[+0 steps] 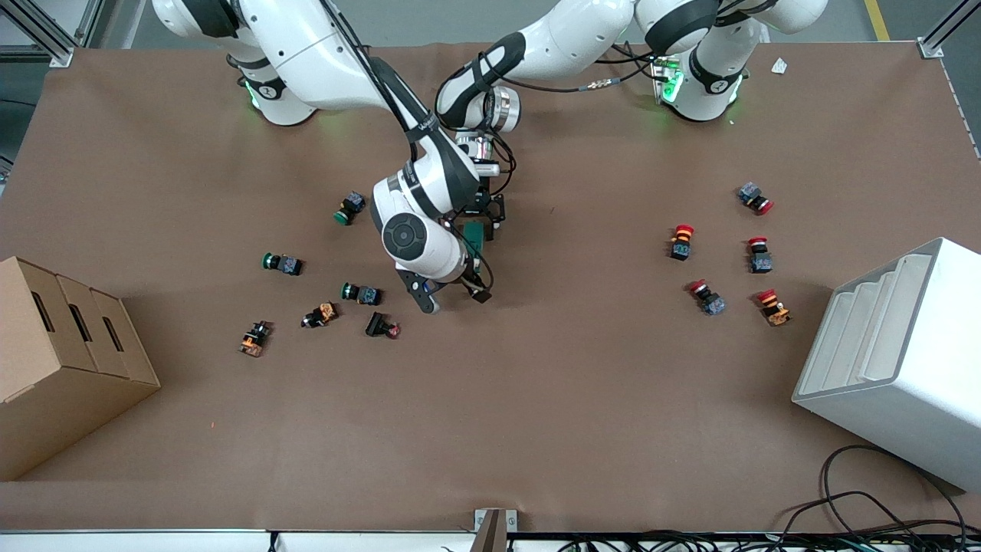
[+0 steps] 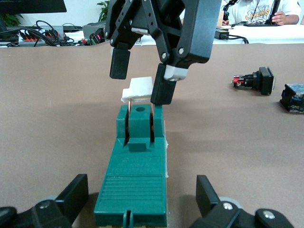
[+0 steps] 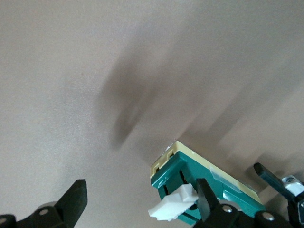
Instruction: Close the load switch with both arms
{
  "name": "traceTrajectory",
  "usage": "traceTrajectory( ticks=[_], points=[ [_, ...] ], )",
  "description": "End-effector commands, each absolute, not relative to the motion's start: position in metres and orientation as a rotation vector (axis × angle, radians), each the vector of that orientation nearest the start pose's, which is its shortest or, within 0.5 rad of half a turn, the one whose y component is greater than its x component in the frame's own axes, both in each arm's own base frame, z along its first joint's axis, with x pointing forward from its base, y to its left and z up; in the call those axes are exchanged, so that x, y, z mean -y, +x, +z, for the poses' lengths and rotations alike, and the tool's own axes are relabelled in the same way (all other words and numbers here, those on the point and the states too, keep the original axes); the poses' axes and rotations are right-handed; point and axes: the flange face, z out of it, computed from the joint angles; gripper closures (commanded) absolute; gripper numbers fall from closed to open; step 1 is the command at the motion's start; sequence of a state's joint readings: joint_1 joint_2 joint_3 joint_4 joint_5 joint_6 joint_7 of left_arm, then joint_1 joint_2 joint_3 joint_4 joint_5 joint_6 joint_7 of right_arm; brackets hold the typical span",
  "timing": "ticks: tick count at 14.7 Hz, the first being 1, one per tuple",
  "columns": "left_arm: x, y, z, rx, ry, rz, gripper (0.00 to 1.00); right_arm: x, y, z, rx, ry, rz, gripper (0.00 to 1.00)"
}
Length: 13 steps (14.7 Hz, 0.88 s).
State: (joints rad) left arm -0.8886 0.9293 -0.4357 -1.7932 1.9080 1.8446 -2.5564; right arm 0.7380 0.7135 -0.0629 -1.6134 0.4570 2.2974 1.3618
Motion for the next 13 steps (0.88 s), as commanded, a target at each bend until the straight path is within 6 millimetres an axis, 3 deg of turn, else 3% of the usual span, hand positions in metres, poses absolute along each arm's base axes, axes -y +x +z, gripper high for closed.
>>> traceTrajectory(
  ticks=[1, 7, 10, 13],
  points=[
    [0.574, 0.234, 0.062, -0.072, -2.636, -1.769, 0.00, -0.453, 0.564, 0.224, -1.429, -2.530, 0.363, 0.00],
    [0.575, 0.231, 0.062, -0.070, -2.640, -1.771, 0.00, -0.450, 0.565, 0.211, -1.526, -2.460, 0.437, 0.00],
    [0.575, 0.231, 0.062, -0.070, -2.640, -1.771, 0.00, -0.436, 0.582, 0.209, -1.611, -2.331, 0.512, 0.00],
    [0.575, 0.231, 0.062, -0.068, -2.641, -1.772, 0.00, -0.425, 0.587, 0.186, -1.674, -2.292, 0.559, 0.00]
  ],
)
